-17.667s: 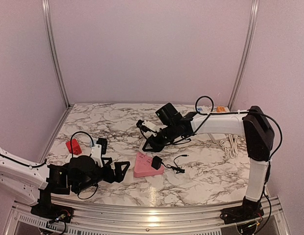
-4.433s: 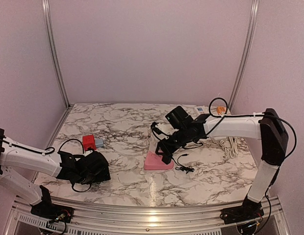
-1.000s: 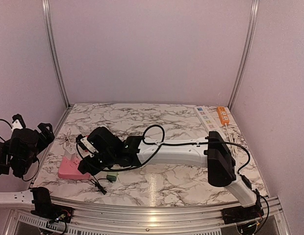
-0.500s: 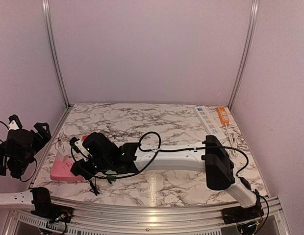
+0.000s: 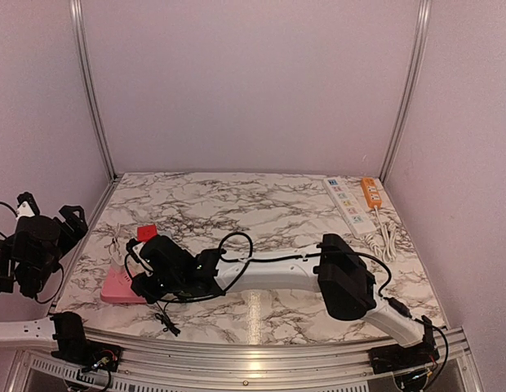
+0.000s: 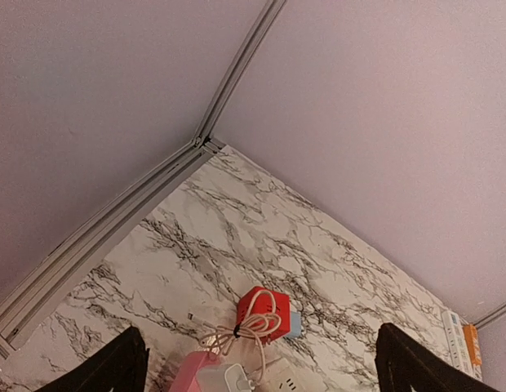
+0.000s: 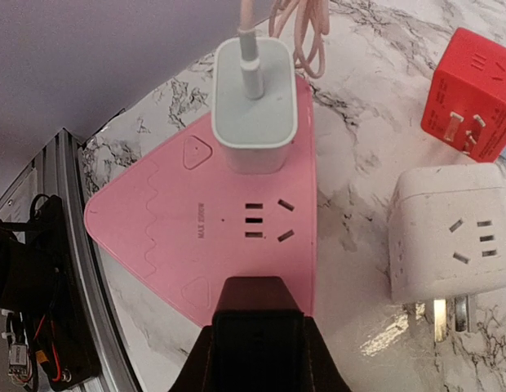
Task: Insert the plug
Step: Place the socket at the corner of the board.
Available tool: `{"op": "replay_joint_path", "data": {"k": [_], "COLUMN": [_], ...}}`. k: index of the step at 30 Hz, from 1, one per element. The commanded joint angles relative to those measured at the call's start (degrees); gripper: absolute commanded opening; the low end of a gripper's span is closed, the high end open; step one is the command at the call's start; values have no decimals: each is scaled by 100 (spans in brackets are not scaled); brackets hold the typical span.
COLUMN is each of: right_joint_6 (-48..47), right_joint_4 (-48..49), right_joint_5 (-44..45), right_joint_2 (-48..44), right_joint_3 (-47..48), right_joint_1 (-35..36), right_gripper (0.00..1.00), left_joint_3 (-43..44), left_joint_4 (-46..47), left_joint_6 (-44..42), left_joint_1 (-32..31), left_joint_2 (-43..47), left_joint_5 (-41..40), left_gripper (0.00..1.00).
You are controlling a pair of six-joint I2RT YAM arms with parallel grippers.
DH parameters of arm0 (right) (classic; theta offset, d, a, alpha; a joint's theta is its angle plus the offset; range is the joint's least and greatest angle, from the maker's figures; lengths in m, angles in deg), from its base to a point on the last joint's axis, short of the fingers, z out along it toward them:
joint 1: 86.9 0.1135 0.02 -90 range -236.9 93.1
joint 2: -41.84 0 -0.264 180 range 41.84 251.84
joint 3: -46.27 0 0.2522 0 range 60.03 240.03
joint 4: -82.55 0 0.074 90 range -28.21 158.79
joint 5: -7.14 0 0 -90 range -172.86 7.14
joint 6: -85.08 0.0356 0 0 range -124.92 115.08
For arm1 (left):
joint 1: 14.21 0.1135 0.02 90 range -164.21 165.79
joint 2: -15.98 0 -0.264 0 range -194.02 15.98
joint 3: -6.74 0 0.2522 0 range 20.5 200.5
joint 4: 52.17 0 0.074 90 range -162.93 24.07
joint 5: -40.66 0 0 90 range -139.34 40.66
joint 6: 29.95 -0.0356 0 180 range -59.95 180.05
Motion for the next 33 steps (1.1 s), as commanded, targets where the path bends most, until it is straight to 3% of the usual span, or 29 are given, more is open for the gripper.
{"op": "replay_joint_path", "data": {"k": [1, 12, 25, 33], "right_joint_6": [18, 4, -169, -541], "right_joint_4": [310, 370, 368, 519], "right_joint_5": [317, 211, -277, -422], "right_joint_2": [53, 70, -205, -1425], "right_joint_3": [347, 384, 391, -1010], "right_joint_1": [-8, 8, 47, 39], "right_gripper": [1, 24, 36, 51], "left_joint_3": [-182, -412, -554, -555], "left_joint_4": [-141, -130, -23, 61], "left_joint_6": [180, 347, 274, -95], "left_joint_1": [23, 23, 23, 23], "left_joint_2": [-100, -166, -368, -937], "left_joint_5": [58, 158, 248, 663], "left_gripper": [99, 99, 99, 99]}}
